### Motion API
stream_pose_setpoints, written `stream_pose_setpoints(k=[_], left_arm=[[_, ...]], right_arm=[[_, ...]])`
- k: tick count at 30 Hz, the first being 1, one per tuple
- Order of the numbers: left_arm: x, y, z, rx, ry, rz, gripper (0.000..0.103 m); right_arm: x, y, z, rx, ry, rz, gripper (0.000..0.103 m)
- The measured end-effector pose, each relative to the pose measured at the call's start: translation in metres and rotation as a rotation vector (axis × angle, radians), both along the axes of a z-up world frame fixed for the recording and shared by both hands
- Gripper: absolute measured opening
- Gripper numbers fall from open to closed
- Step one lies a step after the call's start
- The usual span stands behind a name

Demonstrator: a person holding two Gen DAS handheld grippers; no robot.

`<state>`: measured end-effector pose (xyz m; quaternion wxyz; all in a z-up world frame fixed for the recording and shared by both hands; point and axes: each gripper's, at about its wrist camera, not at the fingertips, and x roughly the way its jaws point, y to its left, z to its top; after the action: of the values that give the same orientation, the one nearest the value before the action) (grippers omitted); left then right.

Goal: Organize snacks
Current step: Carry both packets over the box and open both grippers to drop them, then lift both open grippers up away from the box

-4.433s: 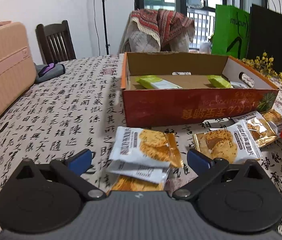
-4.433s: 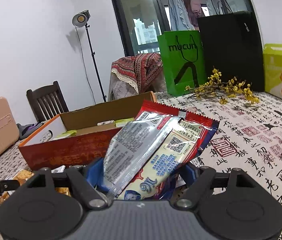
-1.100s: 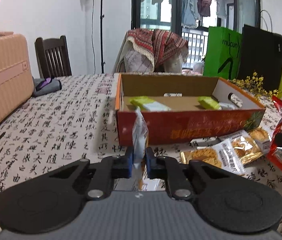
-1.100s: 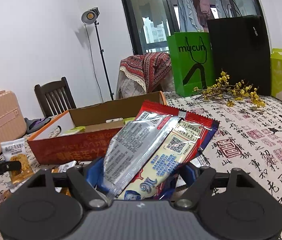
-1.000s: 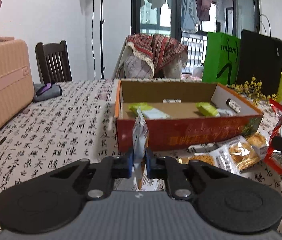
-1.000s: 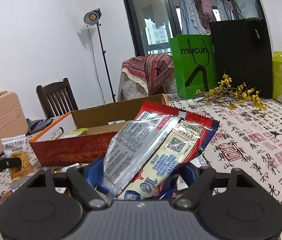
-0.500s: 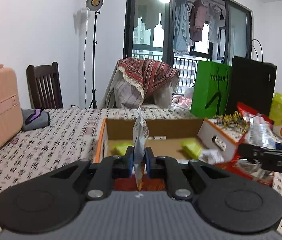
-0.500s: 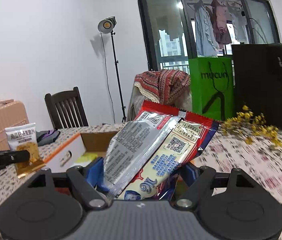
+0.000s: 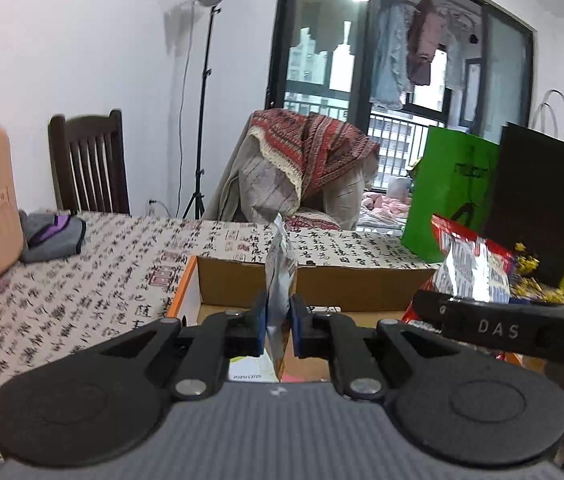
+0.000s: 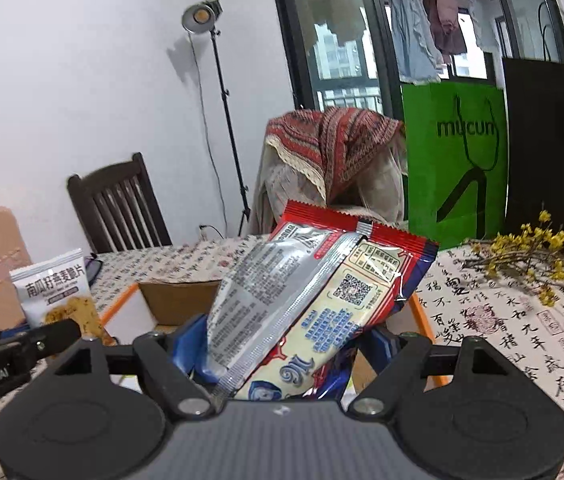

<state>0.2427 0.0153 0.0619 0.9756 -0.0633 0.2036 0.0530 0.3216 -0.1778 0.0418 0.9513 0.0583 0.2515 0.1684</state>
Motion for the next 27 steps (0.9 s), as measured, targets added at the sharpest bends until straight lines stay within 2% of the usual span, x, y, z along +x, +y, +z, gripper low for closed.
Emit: stream_pose_setpoints(k=[6, 10, 11, 13, 14, 15, 17, 27], left_arm=[[0.017, 0.007, -0.031, 0.024, 0.007, -0.005, 0.013], [0.026, 0.011, -0.045, 0.024, 0.049, -0.014, 0.014], [0.025, 0.013, -0.046, 0.016, 0.048, -0.012, 0.019], [0.022, 0.015, -0.045, 0.005, 0.036, -0.014, 0.052], [0.019, 0.016, -0.045, 0.003, 0.021, -0.004, 0.08], [0.015, 0.016, -0.043, 0.008, -0.002, 0.011, 0.093], [0.01, 0.015, -0.04, 0.024, -0.032, 0.036, 0.103], [0.005, 0.015, -0.035, 0.016, -0.036, 0.073, 0.103]], right_arm=[[0.019, 0.0, -0.03, -0.005, 0.022, -0.006, 0.079], [0.025, -0.002, -0.043, -0.009, 0.056, 0.031, 0.08], [0.025, -0.002, -0.046, -0.012, 0.062, 0.036, 0.087], [0.024, -0.004, -0.047, -0.015, 0.063, 0.038, 0.098], [0.023, -0.005, -0.046, -0.012, 0.056, 0.037, 0.102], [0.021, -0.006, -0.045, -0.008, 0.05, 0.031, 0.103], [0.019, -0.01, -0.042, 0.003, 0.039, 0.023, 0.103], [0.011, -0.019, -0.032, 0.02, -0.004, -0.006, 0.103]])
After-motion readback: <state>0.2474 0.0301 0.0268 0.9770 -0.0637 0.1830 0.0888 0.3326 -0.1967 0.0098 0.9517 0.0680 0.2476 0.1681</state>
